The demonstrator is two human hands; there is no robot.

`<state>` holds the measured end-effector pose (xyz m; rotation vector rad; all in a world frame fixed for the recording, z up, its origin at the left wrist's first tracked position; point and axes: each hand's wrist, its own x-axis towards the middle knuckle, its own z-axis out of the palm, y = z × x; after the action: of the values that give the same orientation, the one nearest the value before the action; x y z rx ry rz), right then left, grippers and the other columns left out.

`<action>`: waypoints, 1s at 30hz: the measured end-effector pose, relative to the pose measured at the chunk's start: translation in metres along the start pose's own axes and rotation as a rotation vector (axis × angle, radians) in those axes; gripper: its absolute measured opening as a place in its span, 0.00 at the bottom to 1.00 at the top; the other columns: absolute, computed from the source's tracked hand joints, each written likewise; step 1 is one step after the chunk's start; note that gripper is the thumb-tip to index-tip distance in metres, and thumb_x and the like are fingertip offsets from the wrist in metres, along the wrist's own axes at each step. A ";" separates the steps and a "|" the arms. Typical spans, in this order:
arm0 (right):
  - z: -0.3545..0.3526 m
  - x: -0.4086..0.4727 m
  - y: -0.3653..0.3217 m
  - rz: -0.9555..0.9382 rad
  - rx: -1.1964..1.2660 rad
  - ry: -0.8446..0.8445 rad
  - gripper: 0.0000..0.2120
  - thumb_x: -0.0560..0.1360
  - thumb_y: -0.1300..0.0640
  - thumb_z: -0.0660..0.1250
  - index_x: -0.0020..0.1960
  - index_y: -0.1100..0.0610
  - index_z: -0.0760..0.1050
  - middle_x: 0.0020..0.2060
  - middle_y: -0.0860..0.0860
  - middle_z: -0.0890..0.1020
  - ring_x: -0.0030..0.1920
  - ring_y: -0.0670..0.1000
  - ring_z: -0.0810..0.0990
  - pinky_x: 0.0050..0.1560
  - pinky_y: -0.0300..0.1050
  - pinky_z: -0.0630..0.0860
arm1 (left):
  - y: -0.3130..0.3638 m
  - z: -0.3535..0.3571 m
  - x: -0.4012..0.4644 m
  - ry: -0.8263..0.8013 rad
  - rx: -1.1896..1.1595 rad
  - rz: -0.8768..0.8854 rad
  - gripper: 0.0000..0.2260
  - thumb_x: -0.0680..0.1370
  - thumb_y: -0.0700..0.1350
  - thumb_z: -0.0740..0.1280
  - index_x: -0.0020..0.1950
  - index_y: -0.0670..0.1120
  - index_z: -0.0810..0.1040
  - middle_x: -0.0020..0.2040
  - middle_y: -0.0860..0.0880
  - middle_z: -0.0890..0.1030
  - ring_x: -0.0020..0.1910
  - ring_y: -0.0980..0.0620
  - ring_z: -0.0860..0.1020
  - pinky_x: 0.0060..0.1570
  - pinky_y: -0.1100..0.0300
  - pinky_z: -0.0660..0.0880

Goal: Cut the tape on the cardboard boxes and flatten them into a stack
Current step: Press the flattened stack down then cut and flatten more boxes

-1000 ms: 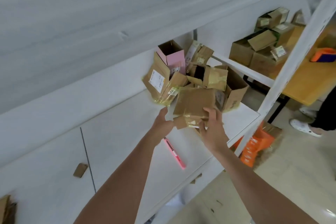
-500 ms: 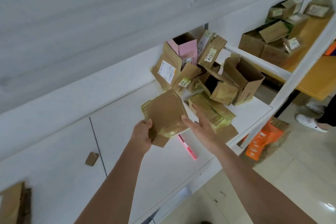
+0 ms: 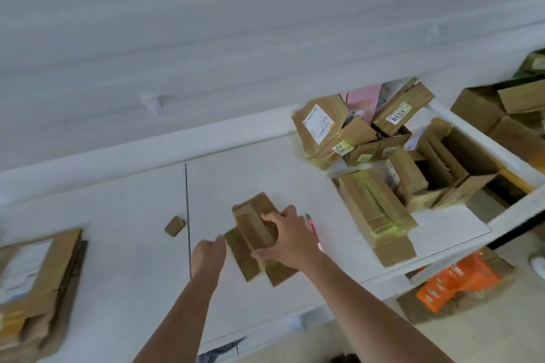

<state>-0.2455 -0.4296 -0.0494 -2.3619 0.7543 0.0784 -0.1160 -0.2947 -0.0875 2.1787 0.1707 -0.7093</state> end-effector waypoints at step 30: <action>-0.052 0.021 0.133 -0.467 -0.456 0.152 0.07 0.75 0.58 0.68 0.52 0.55 0.73 0.46 0.52 0.76 0.43 0.53 0.80 0.32 0.46 0.74 | -0.004 0.047 -0.085 -0.017 -0.266 0.181 0.20 0.79 0.39 0.68 0.70 0.49 0.71 0.59 0.45 0.75 0.46 0.47 0.79 0.29 0.59 0.79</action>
<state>-0.3067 -0.5542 -0.0892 -2.9466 0.2458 -0.1450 -0.2079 -0.3173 -0.0677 1.9057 0.0539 -0.5677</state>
